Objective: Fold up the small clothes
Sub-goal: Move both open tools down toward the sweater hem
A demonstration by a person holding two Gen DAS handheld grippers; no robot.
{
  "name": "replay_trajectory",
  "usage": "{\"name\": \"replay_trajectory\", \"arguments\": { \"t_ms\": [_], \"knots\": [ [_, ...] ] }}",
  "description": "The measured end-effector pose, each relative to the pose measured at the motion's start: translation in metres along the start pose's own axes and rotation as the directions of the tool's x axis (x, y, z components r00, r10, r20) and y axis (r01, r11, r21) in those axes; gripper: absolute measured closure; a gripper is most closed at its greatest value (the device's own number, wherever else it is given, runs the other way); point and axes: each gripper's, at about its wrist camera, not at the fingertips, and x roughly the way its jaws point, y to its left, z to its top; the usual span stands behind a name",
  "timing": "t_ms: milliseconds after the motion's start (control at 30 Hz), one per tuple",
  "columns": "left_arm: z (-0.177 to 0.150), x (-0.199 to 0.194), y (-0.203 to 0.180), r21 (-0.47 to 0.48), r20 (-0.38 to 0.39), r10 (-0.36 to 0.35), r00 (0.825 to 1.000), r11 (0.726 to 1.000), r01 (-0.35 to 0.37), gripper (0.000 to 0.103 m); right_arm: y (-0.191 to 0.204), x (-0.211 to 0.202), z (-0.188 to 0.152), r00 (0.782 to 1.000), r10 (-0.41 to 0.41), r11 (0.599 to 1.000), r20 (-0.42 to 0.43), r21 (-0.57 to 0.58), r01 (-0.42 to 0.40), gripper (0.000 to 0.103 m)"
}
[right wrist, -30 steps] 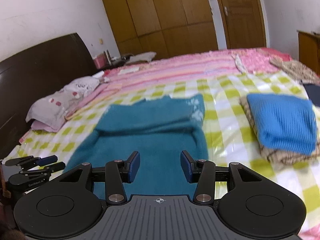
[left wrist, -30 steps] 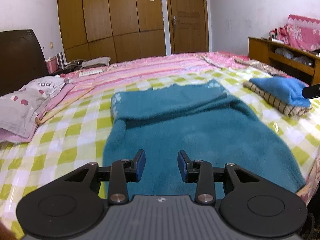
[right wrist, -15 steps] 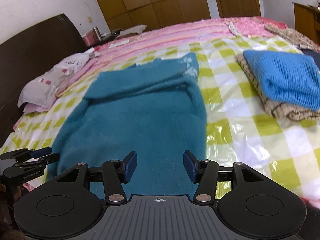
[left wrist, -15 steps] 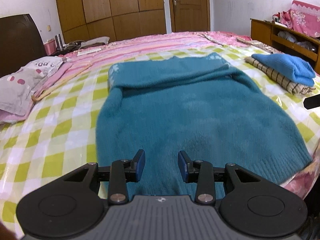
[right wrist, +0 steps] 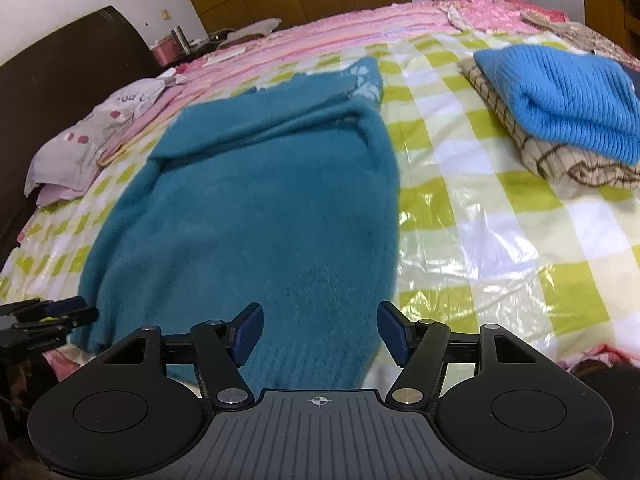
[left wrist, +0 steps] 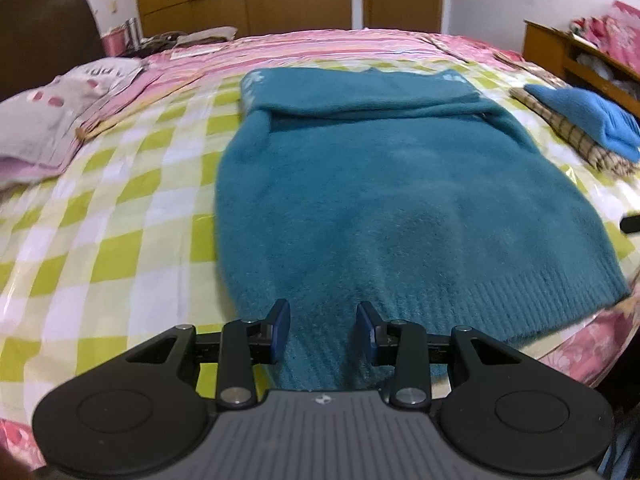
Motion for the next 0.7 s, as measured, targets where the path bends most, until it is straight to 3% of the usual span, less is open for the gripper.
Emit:
{"name": "replay_trajectory", "arguments": {
  "t_ms": [367, 700],
  "knots": [
    [-0.002, -0.012, 0.015, -0.034, -0.025, 0.037, 0.999, 0.999, -0.038, 0.061, -0.013, 0.010, -0.014, 0.999, 0.021, 0.998, -0.035, 0.053, -0.019, 0.039],
    [-0.002, 0.006, 0.014, -0.040, -0.102, 0.051, 0.993, 0.998, -0.056, 0.061, -0.020, 0.018, -0.017, 0.997, 0.030, 0.995, -0.073, 0.092, -0.023, 0.039]
  ]
}}
